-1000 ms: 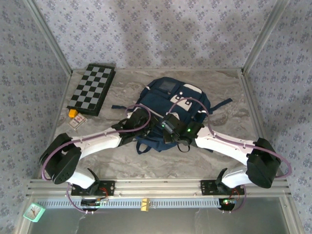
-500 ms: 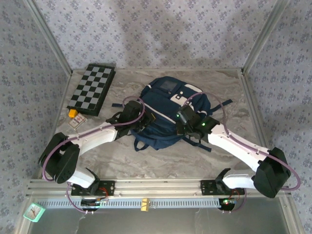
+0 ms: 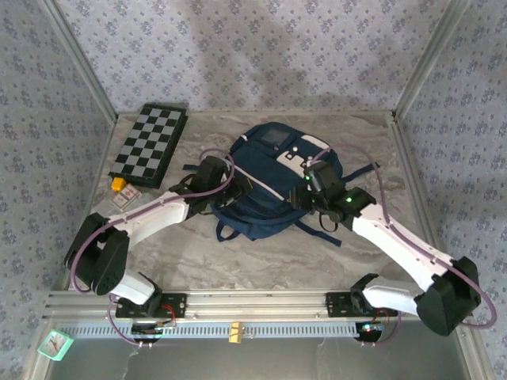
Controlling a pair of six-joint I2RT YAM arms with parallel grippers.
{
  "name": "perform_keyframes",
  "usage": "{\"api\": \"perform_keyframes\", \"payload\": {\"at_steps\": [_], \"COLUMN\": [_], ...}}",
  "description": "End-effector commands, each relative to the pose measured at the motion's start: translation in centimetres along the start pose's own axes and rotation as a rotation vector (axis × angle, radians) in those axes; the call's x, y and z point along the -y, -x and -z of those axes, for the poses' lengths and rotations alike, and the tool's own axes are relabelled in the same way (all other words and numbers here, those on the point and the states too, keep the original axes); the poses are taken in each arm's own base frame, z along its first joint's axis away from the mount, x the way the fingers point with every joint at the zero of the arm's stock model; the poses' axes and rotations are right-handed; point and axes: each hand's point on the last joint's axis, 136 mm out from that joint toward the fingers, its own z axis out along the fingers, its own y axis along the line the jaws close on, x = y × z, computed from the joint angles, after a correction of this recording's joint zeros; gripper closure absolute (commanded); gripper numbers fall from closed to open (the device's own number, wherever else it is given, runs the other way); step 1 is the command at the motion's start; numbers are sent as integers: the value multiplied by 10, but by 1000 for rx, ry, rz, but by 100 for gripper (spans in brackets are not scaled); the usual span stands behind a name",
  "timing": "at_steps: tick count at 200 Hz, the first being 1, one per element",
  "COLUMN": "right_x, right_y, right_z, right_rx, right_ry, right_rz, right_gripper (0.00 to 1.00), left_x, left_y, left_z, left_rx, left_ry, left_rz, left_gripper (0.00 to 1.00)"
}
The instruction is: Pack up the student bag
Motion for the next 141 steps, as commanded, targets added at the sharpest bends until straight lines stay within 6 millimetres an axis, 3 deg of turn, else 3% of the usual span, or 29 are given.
{"api": "perform_keyframes", "payload": {"at_steps": [1,19,37,48,80,106,141], "right_x": [38,81,128,149,198,219,222], "right_y": [7,10,16,17,14,15,11], "right_z": [15,24,33,31,12,-8,-47], "right_rx": [70,121,225,283,389,405,426], "right_ry": [-130,-287,-467,-521,-618,-664,-550], "right_rz": [-57,-130,-188,-213,-255,-185,-123], "right_gripper": [18,11,7,0,0,0,0], "left_x": [12,-13,-48,-72,-147,-177,-202], "left_y": [15,32,58,76,116,132,141], "left_z": [36,66,110,137,210,220,195], "left_rx": [70,161,314,420,696,811,861], "left_ry": [1,122,304,431,805,862,816], "left_rz": [-105,-165,-215,-243,-280,-373,-450], "left_gripper": [41,21,2,0,0,0,0]}}
